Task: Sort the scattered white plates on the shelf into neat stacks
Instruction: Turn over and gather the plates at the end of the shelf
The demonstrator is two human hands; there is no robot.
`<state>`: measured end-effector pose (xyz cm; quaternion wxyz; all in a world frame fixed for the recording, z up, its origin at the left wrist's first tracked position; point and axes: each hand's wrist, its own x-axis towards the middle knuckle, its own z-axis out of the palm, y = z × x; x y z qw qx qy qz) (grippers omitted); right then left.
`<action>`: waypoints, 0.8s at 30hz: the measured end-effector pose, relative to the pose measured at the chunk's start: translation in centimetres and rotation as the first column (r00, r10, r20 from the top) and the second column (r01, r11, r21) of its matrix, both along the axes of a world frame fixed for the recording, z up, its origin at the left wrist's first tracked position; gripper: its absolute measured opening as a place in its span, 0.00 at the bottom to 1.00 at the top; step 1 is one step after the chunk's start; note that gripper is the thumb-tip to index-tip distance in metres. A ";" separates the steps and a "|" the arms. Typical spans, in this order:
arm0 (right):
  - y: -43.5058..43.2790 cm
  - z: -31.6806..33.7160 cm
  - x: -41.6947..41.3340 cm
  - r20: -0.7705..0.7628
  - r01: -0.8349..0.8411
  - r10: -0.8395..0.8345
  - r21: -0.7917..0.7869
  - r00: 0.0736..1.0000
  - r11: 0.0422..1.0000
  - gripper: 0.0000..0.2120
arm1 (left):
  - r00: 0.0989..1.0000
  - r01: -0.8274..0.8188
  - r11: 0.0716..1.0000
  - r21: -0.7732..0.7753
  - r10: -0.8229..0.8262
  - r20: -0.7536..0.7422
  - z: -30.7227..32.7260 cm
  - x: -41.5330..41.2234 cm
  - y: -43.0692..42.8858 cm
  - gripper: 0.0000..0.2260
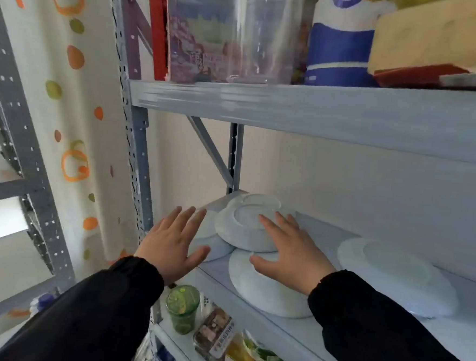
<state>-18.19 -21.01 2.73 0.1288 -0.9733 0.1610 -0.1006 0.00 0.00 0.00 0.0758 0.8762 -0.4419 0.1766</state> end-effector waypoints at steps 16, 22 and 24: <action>4.3 -4.1 9.2 -0.142 0.043 -0.081 -0.252 0.987 0.967 0.41 | 0.978 0.208 0.975 0.073 -0.208 -0.005 -3.6 7.6 1.6 0.36; 2.7 -4.4 8.6 -0.185 0.106 -0.153 -0.240 0.971 0.965 0.38 | 0.972 0.232 0.969 0.089 -0.229 -0.044 -4.5 8.3 1.1 0.35; 1.7 -4.4 8.0 -0.201 0.144 -0.192 -0.231 0.961 0.962 0.39 | 0.967 0.255 0.964 0.082 -0.253 -0.025 -4.5 8.4 0.9 0.35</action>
